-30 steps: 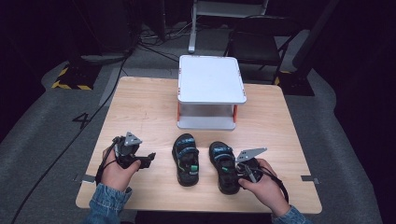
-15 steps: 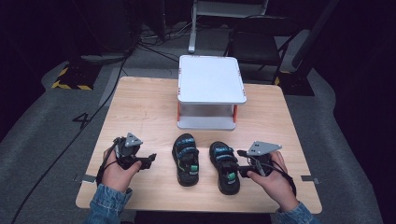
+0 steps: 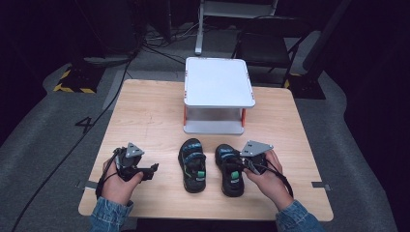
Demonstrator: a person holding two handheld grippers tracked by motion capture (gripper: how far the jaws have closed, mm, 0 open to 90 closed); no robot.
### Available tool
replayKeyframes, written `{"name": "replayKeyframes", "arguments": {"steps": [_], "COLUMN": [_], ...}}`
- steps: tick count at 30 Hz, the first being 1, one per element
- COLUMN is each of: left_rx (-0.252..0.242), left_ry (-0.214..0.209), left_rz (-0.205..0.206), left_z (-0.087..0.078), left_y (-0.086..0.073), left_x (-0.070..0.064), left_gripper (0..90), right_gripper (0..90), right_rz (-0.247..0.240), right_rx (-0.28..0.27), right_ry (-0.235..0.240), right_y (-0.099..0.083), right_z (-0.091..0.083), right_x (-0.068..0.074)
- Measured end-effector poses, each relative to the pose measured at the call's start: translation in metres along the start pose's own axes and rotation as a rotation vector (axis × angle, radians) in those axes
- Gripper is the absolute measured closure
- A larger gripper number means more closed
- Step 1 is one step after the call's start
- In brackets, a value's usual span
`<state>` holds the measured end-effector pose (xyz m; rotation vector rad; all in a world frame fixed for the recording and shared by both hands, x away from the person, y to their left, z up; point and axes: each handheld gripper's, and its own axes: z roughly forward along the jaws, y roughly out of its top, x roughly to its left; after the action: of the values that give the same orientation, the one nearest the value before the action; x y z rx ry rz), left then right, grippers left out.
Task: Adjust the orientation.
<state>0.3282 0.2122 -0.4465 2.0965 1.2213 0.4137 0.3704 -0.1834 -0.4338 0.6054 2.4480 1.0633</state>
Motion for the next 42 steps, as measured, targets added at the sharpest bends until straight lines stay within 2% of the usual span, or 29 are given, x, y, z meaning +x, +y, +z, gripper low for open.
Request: {"name": "replayKeyframes", "arguments": {"steps": [1, 3, 6, 7, 9, 12, 13, 15, 16, 17, 18, 19, 20, 22, 23, 26, 27, 28, 29, 30, 31, 32, 33, 35, 37, 39, 42], "left_rx": [0.001, 0.007, 0.007, 0.007, 0.009, 0.014, 0.015, 0.016, 0.016, 0.014, 0.018, 0.018, 0.014, 0.006, -0.002, -0.018, -0.018, -0.02, -0.019, -0.019, -0.017, -0.025, -0.028, -0.03, -0.024, -0.022, -0.029], "left_ry": [0.001, -0.002, -0.001, -0.003, -0.005, -0.005, -0.012, -0.015, -0.015, -0.018, -0.019, -0.019, -0.021, -0.02, -0.018, 0.015, 0.015, 0.053, 0.071, 0.071, 0.083, 0.08, 0.084, 0.081, 0.072, 0.067, 0.063], "left_rz": [0.001, 0.003, 0.004, 0.005, 0.005, 0.009, 0.014, 0.014, 0.014, 0.016, 0.018, 0.018, 0.022, 0.019, 0.017, 0.008, 0.008, 0.003, 0.004, 0.004, -0.007, -0.029, -0.034, -0.042, -0.043, -0.044, -0.054], "left_z": [0.0, 0.0, 0.0, 0.0, 0.0, 0.001, 0.002, 0.002, 0.002, 0.003, 0.003, 0.003, 0.003, 0.003, 0.0, -0.007, -0.007, -0.01, -0.011, -0.011, -0.013, -0.013, -0.013, -0.011, -0.006, -0.005, -0.003], "left_y": [-0.002, -0.003, -0.005, -0.006, -0.007, -0.007, -0.007, -0.007, -0.007, -0.006, -0.005, -0.005, -0.004, -0.003, -0.001, 0.002, 0.002, 0.004, 0.004, 0.004, 0.005, 0.007, 0.008, 0.009, 0.011, 0.012, 0.017], "left_x": [-0.001, -0.003, -0.004, -0.005, -0.006, -0.006, -0.007, -0.009, -0.009, -0.01, -0.01, -0.01, -0.009, -0.008, -0.003, 0.008, 0.008, 0.016, 0.02, 0.02, 0.025, 0.031, 0.034, 0.036, 0.04, 0.041, 0.045], "left_gripper": [25.6, 25.6, 25.6, 25.6, 25.6, 25.8, 25.8, 25.8, 25.8, 25.8, 25.8, 25.8, 25.7, 25.6, 25.6, 25.4, 25.2, 24.8, 24.7, 24.6, 24.6, 24.4, 24.4, 24.4, 24.3, 24.1, 24.0], "right_gripper": [74.7, 74.6, 74.2, 74.0, 73.6, 73.1, 70.1, 62.8, 62.8, 57.6, 48.2, 48.2, 43.0, 40.1, 39.5, 38.5, 38.5, 36.5, 34.8, 34.8, 33.4, 31.2, 30.6, 29.4, 28.4, 29.3, 31.8], "right_rz": [-0.018, -0.023, -0.018, -0.015, -0.023, -0.041, -0.033, -0.003, -0.003, 0.02, 0.031, 0.031, 0.046, 0.061, 0.078, 0.137, 0.137, 0.209, 0.237, 0.237, 0.278, 0.35, 0.376, 0.386, 0.359, 0.392, 0.376], "right_rx": [-0.032, -0.05, -0.048, -0.039, -0.043, -0.053, -0.045, -0.053, -0.053, -0.065, -0.083, -0.083, -0.115, -0.144, -0.155, -0.17, -0.17, -0.176, -0.177, -0.177, -0.176, -0.166, -0.168, -0.167, -0.156, -0.149, -0.131], "right_ry": [-0.009, -0.028, -0.02, -0.002, 0.0, -0.012, 0.004, 0.024, 0.024, 0.033, 0.023, 0.023, 0.029, 0.03, 0.033, 0.018, 0.018, 0.005, 0.0, 0.0, -0.002, -0.005, -0.006, -0.01, -0.01, -0.037, -0.002], "right_y": [0.006, 0.012, 0.016, 0.018, 0.02, 0.021, 0.02, 0.017, 0.017, 0.016, 0.017, 0.017, 0.018, 0.019, 0.019, 0.013, 0.013, 0.007, 0.005, 0.005, 0.002, -0.002, -0.004, -0.005, -0.002, 0.002, 0.008], "right_z": [0.003, 0.009, 0.019, 0.028, 0.035, 0.037, 0.036, 0.035, 0.035, 0.034, 0.029, 0.029, 0.02, 0.011, 0.006, -0.01, -0.01, -0.02, -0.023, -0.023, -0.025, -0.029, -0.03, -0.03, -0.029, -0.026, -0.022], "right_x": [0.001, 0.003, 0.005, 0.011, 0.018, 0.022, 0.021, 0.017, 0.017, 0.016, 0.016, 0.016, 0.016, 0.015, 0.014, 0.006, 0.006, -0.001, -0.004, -0.004, -0.006, -0.008, -0.007, -0.005, 0.003, 0.011, 0.021]}}
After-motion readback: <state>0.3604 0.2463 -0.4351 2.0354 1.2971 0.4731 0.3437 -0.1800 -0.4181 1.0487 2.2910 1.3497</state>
